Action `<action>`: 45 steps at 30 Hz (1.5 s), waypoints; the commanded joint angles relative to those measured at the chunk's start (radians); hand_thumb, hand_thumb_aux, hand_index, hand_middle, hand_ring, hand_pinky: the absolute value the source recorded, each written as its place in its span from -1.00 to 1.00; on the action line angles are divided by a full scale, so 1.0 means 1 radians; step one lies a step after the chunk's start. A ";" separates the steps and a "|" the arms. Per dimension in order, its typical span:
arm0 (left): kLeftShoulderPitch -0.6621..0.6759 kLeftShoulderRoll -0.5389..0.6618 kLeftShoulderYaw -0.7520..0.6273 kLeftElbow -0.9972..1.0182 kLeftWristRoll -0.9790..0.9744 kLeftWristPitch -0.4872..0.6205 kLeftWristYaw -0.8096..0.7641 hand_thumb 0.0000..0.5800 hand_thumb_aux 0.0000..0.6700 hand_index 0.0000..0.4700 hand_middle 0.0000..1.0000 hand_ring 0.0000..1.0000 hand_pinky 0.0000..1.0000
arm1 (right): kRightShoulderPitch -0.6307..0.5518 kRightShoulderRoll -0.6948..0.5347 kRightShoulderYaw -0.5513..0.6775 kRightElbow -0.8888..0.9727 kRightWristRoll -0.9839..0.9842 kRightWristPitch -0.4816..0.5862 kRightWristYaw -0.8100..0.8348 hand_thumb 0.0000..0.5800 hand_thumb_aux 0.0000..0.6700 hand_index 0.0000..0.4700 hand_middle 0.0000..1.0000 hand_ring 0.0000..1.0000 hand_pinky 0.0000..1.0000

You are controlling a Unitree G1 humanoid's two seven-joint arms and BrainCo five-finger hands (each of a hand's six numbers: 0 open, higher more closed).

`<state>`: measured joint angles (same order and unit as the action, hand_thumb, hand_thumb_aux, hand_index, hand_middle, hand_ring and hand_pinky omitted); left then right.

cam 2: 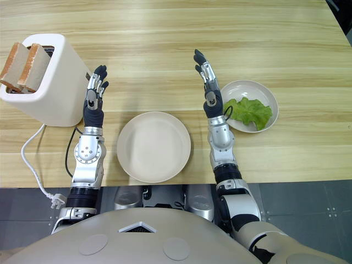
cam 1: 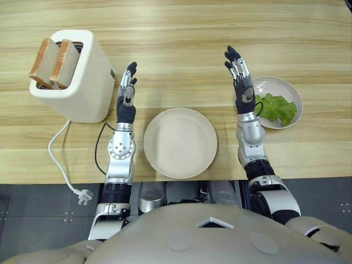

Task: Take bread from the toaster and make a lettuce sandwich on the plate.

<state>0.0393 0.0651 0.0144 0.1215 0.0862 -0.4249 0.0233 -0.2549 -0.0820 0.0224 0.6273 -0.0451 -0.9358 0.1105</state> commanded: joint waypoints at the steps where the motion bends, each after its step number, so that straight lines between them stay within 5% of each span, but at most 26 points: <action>1: 0.001 0.005 0.002 0.007 -0.001 -0.002 -0.004 -1.00 -1.00 -1.00 -1.00 -1.00 -1.00 | 0.004 0.002 0.000 0.006 -0.003 0.008 -0.001 -1.00 -1.00 -1.00 -1.00 -1.00 -1.00; 17: 0.006 0.037 0.015 -0.062 0.065 -0.029 0.024 -1.00 -1.00 -1.00 -1.00 -1.00 -1.00 | 0.007 0.006 0.001 0.007 0.002 0.007 0.000 -1.00 -1.00 -1.00 -1.00 -1.00 -1.00; 22: 0.008 0.202 0.154 -0.378 0.351 0.073 0.071 -1.00 -1.00 -1.00 -1.00 -1.00 -1.00 | 0.015 0.006 -0.001 0.002 -0.009 0.006 -0.011 -1.00 -1.00 -1.00 -1.00 -1.00 -1.00; 26: 0.018 0.379 0.300 -0.436 0.413 0.209 0.000 -1.00 -1.00 -1.00 -1.00 -1.00 -1.00 | 0.019 0.013 0.001 -0.002 -0.013 0.010 -0.018 -1.00 -1.00 -1.00 -1.00 -1.00 -1.00; 35: -0.026 0.712 0.444 -0.060 0.499 0.285 0.070 -1.00 -1.00 -1.00 -1.00 -1.00 -1.00 | 0.005 0.033 0.008 0.019 -0.030 0.016 -0.029 -1.00 -1.00 -1.00 -1.00 -1.00 -1.00; 45: -0.063 0.755 0.324 0.185 0.482 0.274 0.091 -1.00 -1.00 -1.00 -1.00 -1.00 -1.00 | -0.020 0.032 0.008 0.062 -0.037 0.002 -0.030 -1.00 -1.00 -1.00 -1.00 -1.00 -1.00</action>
<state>-0.0193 0.8122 0.3763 0.2761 0.5771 -0.1483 0.1201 -0.2708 -0.0478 0.0263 0.6671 -0.0763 -0.9330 0.0828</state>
